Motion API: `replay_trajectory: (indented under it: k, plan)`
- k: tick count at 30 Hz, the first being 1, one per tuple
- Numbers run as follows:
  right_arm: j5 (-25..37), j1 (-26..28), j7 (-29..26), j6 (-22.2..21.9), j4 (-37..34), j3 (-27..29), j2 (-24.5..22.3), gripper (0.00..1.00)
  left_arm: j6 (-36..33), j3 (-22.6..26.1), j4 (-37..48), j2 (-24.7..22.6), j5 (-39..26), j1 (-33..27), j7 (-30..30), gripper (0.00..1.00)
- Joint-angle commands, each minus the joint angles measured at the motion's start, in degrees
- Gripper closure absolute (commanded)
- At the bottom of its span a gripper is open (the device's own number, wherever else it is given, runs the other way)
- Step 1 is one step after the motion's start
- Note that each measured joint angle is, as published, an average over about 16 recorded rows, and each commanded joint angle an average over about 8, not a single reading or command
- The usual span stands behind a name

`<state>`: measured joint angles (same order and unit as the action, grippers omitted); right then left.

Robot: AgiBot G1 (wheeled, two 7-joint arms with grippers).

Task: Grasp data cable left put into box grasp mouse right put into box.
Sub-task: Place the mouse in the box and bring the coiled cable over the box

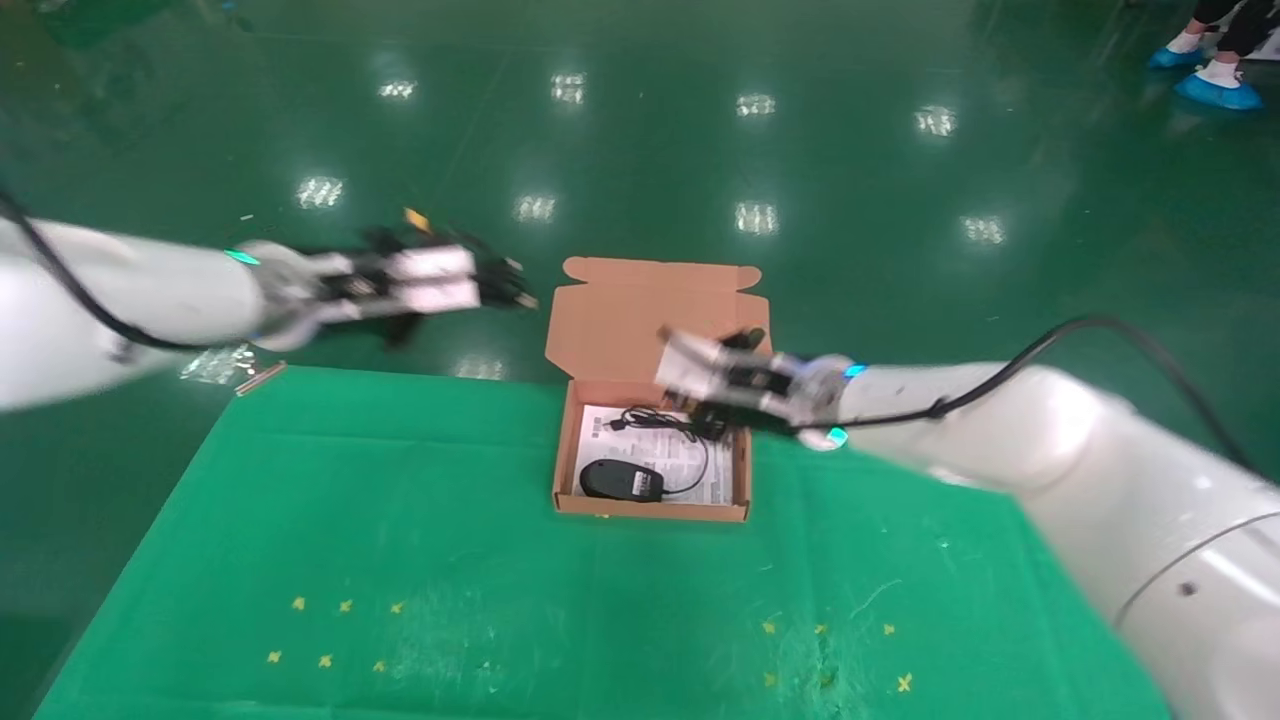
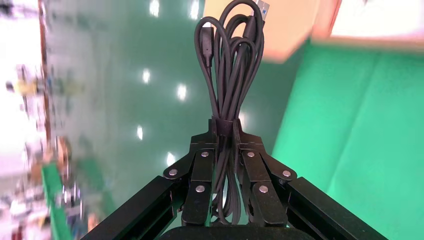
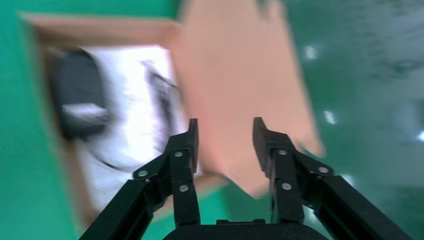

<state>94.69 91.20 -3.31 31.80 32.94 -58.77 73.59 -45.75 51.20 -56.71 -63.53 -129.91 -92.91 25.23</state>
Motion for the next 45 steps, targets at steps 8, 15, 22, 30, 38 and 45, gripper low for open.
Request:
replay_trajectory:
  k: [8,15,22,30,38,45]
  plan:
    - [3.19,2.44,-3.70,-1.56,4.23,-0.11,-6.80,0.00,10.07,1.28,9.44,-8.39,7.85,4.95,-10.75,1.00]
    - [6.70,2.68,-8.98,-0.57,9.51,-1.12,-11.11,0.00,14.73,2.23,18.03,-13.86,16.19,7.22,-20.53,1.00]
    - [11.31,2.79,-15.08,1.17,14.18,-2.55,-13.68,0.00,15.72,5.17,20.48,-14.85,25.01,8.01,-28.21,0.70]
    - [13.98,3.03,-17.87,1.93,16.28,-3.27,-14.56,0.00,16.38,6.73,22.69,-15.32,29.04,7.41,-30.46,0.00]
    - [13.33,2.98,-17.24,1.89,15.71,-3.14,-14.27,0.00,16.10,6.40,21.90,-15.07,27.97,7.46,-30.05,0.00]
    - [13.01,3.52,-16.89,1.03,15.70,-2.63,-14.16,0.00,16.16,6.35,20.15,-13.88,27.92,7.44,-29.62,0.00]
